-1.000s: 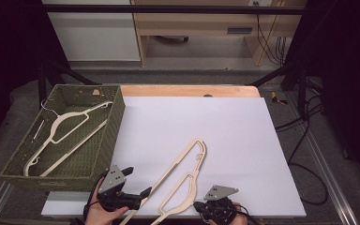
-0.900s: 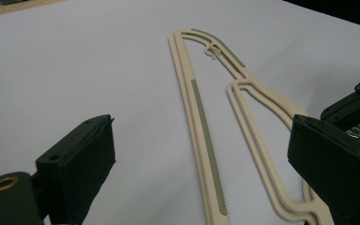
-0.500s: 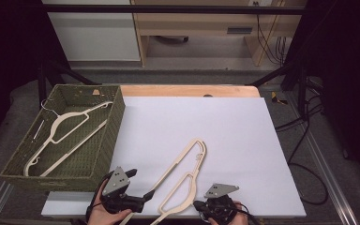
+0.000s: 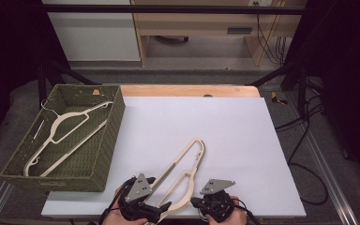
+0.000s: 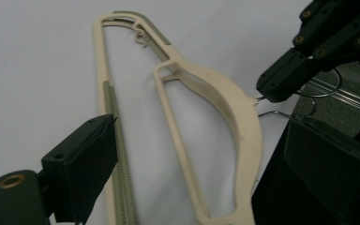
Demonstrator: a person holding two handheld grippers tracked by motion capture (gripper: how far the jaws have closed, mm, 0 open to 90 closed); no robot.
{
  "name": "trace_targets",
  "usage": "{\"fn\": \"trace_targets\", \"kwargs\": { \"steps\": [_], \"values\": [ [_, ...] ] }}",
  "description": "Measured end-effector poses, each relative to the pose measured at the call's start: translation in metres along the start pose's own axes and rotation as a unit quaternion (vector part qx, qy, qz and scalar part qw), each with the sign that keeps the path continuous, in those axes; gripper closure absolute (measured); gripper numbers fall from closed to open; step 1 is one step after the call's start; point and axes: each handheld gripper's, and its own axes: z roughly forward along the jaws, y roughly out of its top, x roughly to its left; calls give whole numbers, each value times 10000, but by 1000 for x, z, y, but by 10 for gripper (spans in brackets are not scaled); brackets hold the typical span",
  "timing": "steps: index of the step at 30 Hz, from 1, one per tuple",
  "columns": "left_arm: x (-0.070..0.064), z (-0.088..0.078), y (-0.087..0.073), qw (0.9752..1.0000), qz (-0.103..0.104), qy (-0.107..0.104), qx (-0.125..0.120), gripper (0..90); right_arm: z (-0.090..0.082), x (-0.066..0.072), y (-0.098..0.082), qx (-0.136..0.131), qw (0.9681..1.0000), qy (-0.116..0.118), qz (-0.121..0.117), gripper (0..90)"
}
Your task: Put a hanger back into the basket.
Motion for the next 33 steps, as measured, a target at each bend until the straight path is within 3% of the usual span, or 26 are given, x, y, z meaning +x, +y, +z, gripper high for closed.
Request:
{"fn": "trace_targets", "kwargs": {
  "steps": [6,10,16,22,27,33],
  "values": [
    [-10,13,11,9994,177,-194,226,153,-4,4,16,41,9999,-58,-99,892],
    [-13,29,14,9978,181,-372,517,227,-5,3,22,87,9997,-58,-219,892],
    [-14,47,13,9938,209,-443,1001,390,-6,3,24,120,9996,-94,-229,892],
    [-14,58,13,9906,201,-399,1290,565,-6,2,23,97,9997,-66,-226,892],
    [-16,58,14,9893,162,-566,1334,706,-6,2,23,106,9996,-81,-258,891],
    [-19,55,15,9898,163,-491,1325,714,-9,2,24,70,9995,-41,-316,877]
  ]
}}
